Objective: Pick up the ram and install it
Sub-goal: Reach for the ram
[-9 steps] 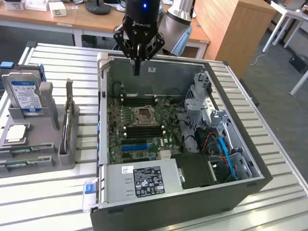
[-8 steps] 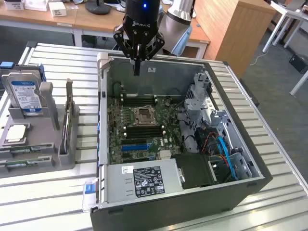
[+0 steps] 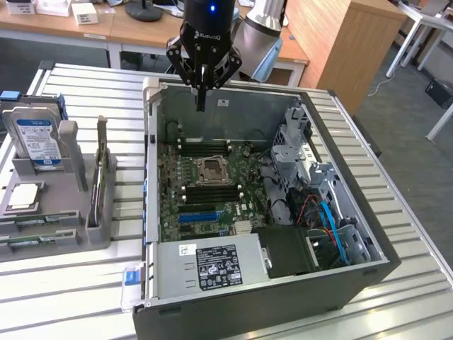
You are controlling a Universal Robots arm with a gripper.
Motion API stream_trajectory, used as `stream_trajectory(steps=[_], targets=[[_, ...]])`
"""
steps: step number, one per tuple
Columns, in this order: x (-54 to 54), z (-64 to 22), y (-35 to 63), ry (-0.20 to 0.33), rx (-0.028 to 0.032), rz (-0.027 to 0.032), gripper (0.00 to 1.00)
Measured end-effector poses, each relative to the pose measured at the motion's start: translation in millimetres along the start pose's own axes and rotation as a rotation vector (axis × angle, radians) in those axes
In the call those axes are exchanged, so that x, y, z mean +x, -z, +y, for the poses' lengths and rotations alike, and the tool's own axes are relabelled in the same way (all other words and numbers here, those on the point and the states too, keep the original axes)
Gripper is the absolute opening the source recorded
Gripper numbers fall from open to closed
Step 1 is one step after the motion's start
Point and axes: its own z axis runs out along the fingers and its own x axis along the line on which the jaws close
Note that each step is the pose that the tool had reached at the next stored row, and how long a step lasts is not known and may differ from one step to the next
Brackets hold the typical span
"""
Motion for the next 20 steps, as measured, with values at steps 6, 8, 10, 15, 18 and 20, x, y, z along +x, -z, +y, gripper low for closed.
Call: stream_trajectory(steps=[6, 8, 10, 15, 18, 20], targets=[[0.0, 0.0, 0.0, 0.000, 0.0001, 0.0000, 0.11], [0.0, 0.0, 0.1, 0.000, 0.0001, 0.0000, 0.11], [0.1, 0.0, 0.1, 0.000, 0.0001, 0.0001, 0.11], [6.9, -0.5, 0.2, 0.000, 0.0002, 0.0000, 0.11], [14.6, -1.1, 0.3, 0.000, 0.0001, 0.0002, 0.11], [19.8, -1.5, 0.4, 0.000, 0.0001, 0.0002, 0.11]])
